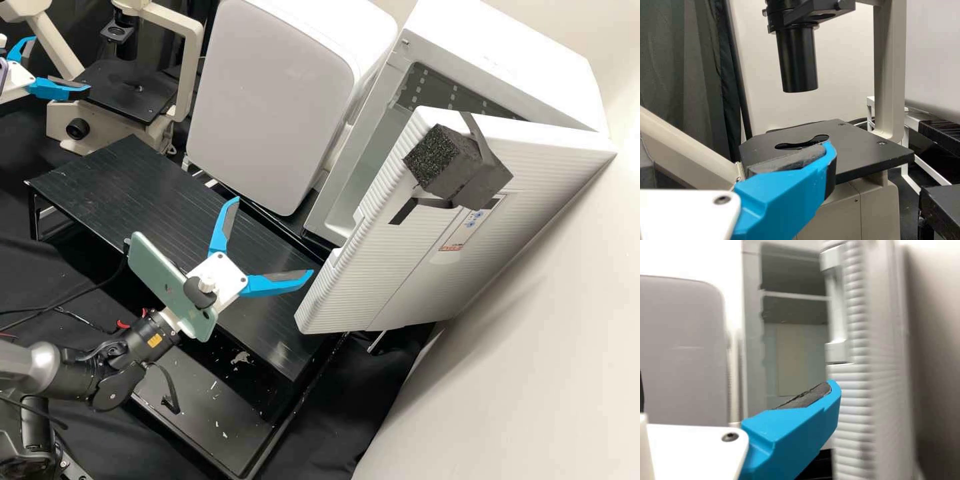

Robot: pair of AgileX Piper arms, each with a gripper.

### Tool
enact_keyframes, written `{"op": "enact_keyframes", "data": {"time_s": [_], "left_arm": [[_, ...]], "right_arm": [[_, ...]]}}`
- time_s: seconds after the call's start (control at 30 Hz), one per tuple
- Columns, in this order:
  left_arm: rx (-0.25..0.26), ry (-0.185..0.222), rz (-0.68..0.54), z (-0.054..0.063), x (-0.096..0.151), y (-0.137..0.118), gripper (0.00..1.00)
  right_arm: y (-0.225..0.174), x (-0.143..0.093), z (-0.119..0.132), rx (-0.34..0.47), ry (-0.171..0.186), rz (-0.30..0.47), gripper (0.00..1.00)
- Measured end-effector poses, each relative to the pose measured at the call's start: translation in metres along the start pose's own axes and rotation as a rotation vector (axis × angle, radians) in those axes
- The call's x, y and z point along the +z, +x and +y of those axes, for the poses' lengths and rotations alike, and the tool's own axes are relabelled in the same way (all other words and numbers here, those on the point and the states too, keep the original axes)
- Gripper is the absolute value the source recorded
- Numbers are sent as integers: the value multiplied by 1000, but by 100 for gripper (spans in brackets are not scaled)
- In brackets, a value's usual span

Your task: Close the incubator door

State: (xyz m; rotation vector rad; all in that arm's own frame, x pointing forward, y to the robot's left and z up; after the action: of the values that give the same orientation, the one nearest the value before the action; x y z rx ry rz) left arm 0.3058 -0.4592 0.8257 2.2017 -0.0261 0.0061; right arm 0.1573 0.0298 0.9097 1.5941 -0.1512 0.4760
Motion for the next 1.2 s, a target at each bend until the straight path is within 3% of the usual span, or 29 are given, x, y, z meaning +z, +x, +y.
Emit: {"op": "enact_keyframes", "data": {"time_s": [0.13,0.2,0.3,0.4,0.47,0.77,1.0,1.2], "left_arm": [[0,0,0,0,0,0,100],[0,0,0,0,0,0,100],[0,0,0,0,0,0,100],[0,0,0,0,0,0,100],[0,0,0,0,0,0,100],[0,0,0,0,0,0,100],[0,0,0,0,0,0,100],[0,0,0,0,0,0,100]], "right_arm": [[-18,7,16,112,-40,-79,100],[-26,11,27,193,-43,-121,100],[-30,16,35,245,-40,-156,100],[-24,26,36,232,-17,-179,100],[-13,36,31,180,-7,-196,100],[22,68,8,26,-81,-250,100],[25,73,11,46,-66,-268,100],[35,69,2,9,-7,-225,100]]}}
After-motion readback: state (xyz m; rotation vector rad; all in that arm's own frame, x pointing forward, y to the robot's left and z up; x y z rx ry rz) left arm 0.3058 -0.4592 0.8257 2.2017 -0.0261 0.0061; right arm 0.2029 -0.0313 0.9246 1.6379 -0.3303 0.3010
